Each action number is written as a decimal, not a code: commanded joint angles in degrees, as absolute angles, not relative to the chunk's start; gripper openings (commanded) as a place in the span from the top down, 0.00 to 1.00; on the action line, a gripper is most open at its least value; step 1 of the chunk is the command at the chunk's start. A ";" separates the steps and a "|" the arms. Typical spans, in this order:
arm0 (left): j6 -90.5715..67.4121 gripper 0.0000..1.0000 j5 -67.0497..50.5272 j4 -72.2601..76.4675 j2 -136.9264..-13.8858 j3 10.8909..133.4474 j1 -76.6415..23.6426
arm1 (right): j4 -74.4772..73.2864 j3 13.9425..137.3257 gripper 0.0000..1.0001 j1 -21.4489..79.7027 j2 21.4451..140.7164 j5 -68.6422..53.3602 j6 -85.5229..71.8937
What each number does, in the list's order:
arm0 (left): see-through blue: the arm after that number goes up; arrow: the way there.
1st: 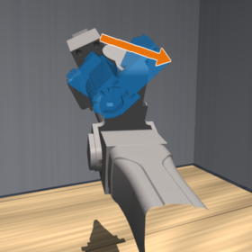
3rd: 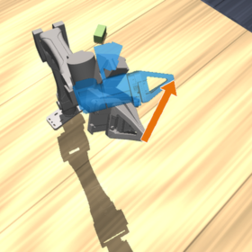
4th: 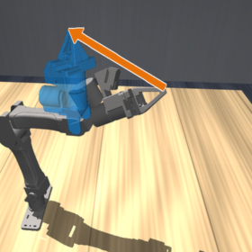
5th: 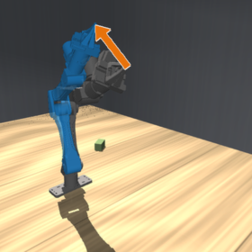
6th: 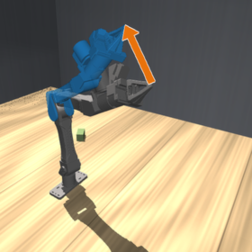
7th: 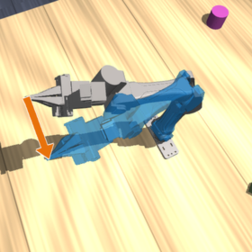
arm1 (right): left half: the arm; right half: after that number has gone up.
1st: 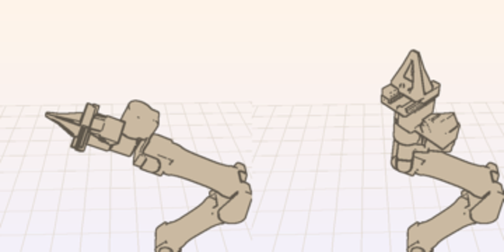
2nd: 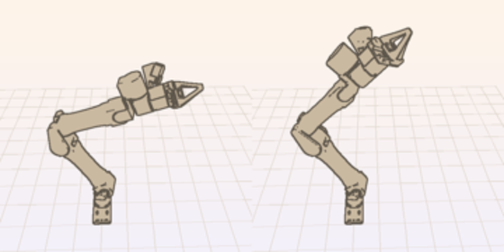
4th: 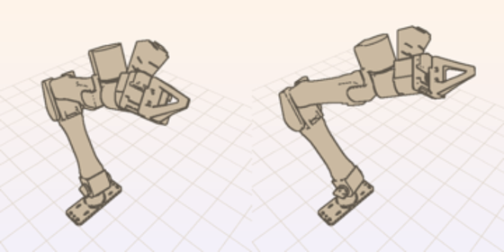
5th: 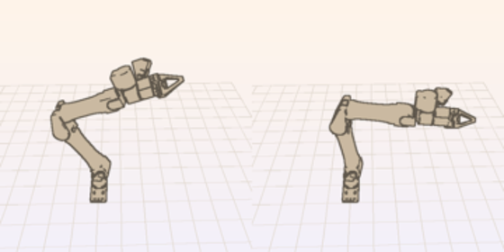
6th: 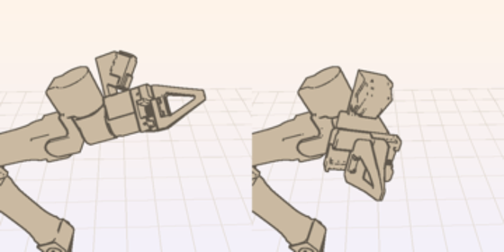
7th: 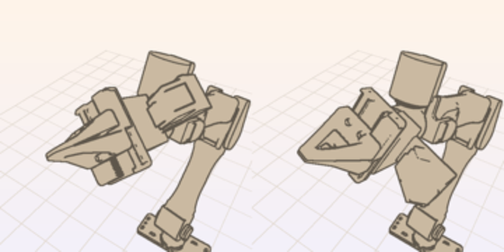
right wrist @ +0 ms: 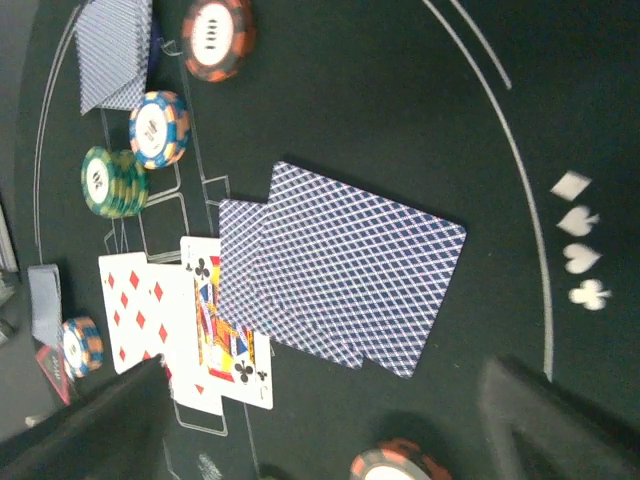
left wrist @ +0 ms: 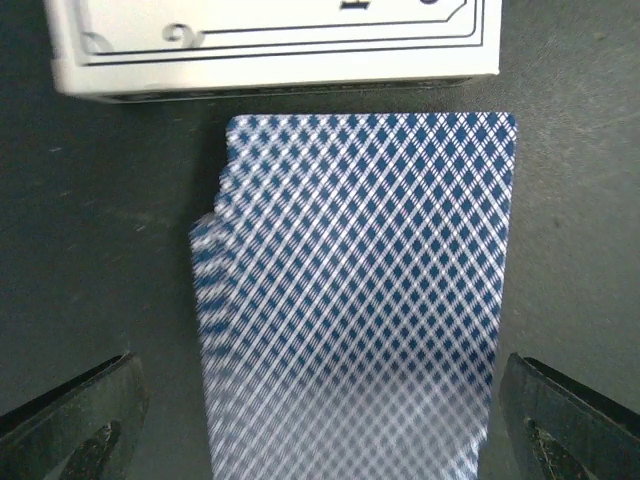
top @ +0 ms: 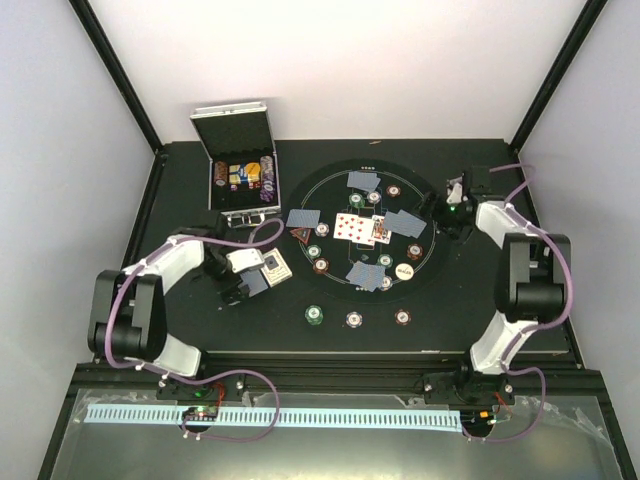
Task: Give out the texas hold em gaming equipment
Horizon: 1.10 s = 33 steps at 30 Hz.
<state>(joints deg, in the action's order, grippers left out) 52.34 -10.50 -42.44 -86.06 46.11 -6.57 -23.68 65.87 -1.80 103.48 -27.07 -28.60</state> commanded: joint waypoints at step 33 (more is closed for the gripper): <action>5.85 0.01 -8.80 72.64 -81.43 9.83 0.28 | 51.07 14.05 0.00 0.61 69.55 21.68 -9.71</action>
